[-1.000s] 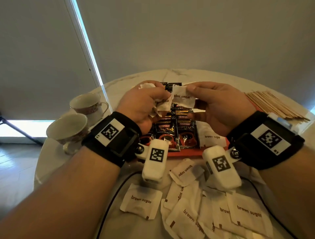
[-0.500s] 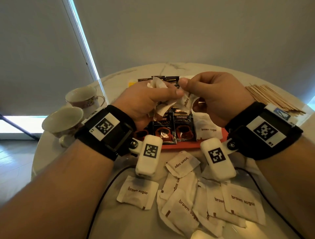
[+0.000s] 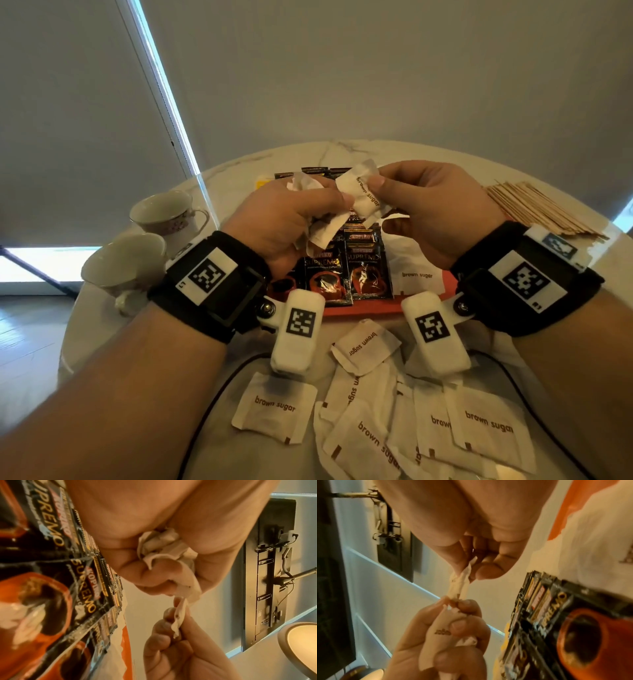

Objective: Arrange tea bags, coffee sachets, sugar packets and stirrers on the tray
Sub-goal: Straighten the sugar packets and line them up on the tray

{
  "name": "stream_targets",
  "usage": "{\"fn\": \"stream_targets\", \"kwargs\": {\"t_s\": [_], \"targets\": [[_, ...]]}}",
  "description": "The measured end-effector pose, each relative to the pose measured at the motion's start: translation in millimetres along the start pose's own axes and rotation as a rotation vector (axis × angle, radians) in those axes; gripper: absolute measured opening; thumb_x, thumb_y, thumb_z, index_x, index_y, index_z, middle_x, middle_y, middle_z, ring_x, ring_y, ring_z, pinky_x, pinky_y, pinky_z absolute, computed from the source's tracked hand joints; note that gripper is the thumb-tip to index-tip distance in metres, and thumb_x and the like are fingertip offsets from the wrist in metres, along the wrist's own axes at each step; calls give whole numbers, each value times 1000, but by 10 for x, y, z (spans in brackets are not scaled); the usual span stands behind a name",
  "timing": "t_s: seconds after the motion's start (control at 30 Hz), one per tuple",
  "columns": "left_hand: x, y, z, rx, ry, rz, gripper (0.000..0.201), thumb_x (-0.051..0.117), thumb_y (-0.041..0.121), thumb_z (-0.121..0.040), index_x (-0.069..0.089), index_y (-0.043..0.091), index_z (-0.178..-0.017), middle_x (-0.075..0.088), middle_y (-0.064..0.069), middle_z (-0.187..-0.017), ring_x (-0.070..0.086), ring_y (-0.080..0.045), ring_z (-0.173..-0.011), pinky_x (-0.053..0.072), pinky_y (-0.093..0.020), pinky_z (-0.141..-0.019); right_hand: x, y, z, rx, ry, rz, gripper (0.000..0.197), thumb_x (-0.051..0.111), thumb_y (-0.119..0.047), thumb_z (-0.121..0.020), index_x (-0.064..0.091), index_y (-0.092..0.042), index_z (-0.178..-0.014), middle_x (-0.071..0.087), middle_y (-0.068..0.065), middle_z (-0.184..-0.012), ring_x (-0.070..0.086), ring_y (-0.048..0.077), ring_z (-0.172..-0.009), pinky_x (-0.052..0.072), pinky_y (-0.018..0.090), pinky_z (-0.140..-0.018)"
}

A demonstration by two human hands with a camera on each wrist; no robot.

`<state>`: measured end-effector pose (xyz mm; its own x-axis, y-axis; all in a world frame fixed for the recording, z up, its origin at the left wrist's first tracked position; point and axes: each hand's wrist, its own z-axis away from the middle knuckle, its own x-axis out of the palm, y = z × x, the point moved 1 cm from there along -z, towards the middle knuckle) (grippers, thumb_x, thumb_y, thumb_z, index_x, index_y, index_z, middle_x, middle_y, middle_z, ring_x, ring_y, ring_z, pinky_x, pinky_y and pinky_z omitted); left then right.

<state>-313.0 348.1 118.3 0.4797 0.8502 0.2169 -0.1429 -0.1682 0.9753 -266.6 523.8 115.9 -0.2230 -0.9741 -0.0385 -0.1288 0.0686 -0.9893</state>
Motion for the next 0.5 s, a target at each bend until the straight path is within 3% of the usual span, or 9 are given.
{"fn": "stream_targets", "kwargs": {"t_s": [0.1, 0.23, 0.37, 0.43, 0.5], "targets": [[24, 26, 27, 8, 10, 9, 14, 71, 3, -91, 67, 1, -103, 71, -10, -77, 67, -13, -56, 51, -22, -44, -33, -37, 18, -69, 9, 140, 8, 72, -20, -93, 77, -14, -94, 76, 1, -80, 62, 9, -62, 52, 23, -60], [34, 32, 23, 23, 105, -1, 8, 70, -3, -92, 66, 4, -91, 69, -8, -69, 65, -11, -49, 47, -21, -39, -53, -48, 18, -114, 47, 183, 8, 80, -20, -85, 78, -13, -90, 76, 1, -78, 63, 6, -58, 55, 21, -61], [49, 55, 34, 14, 130, 42, 17, 67, -4, -93, 63, 7, -81, 68, -6, -63, 64, -12, -45, 44, -18, -36, -105, -67, -8, -117, 161, 129, 11, 82, -23, -83, 77, -14, -88, 76, 0, -78, 66, 10, -65, 56, 25, -64], [56, 72, 45, 2, 126, 76, 18, 66, -3, -94, 63, 8, -80, 69, -7, -65, 65, -13, -47, 45, -19, -37, -95, -63, 12, -23, 62, 60, 26, 83, -28, -77, 76, -11, -96, 77, 1, -85, 71, 14, -74, 59, 27, -66], [57, 84, 48, -7, 125, 92, 18, 65, -2, -95, 63, 8, -81, 69, -8, -67, 65, -13, -47, 45, -19, -37, -63, -57, 38, 67, -38, -17, 29, 80, -20, -79, 71, -5, -103, 78, 9, -96, 76, 22, -87, 64, 35, -72]]}}
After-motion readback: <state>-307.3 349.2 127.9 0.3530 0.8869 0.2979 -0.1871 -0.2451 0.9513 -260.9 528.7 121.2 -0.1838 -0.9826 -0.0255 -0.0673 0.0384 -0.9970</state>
